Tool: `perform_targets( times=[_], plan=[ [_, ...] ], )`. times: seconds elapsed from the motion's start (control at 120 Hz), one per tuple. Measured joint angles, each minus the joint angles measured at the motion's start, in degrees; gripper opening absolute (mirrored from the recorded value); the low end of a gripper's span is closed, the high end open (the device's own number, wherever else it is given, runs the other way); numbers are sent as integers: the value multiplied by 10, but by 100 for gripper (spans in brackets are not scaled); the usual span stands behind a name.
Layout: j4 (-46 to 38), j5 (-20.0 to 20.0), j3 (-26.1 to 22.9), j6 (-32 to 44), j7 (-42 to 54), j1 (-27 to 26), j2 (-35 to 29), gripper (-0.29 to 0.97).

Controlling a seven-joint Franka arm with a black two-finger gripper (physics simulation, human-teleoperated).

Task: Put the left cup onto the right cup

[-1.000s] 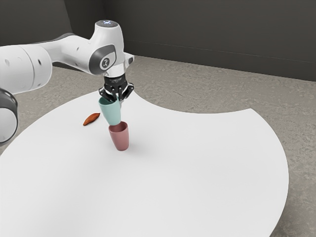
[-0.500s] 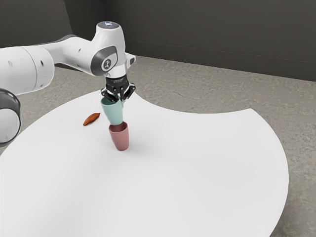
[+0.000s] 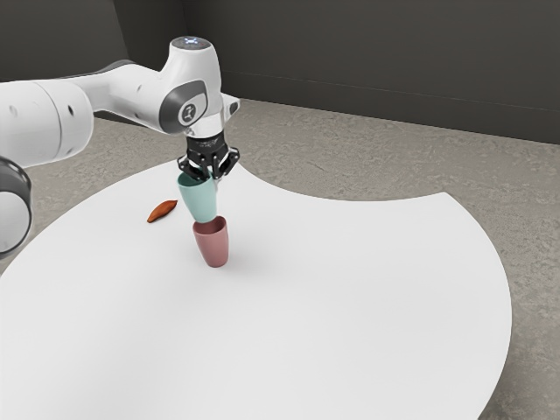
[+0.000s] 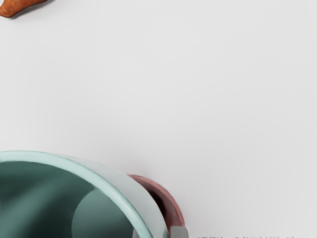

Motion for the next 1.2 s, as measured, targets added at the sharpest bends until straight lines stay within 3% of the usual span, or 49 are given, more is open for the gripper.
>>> perform_targets(
  times=[1.2],
  plan=[
    [-7,2,-3,1,-19,0,11,-10]
  ],
)
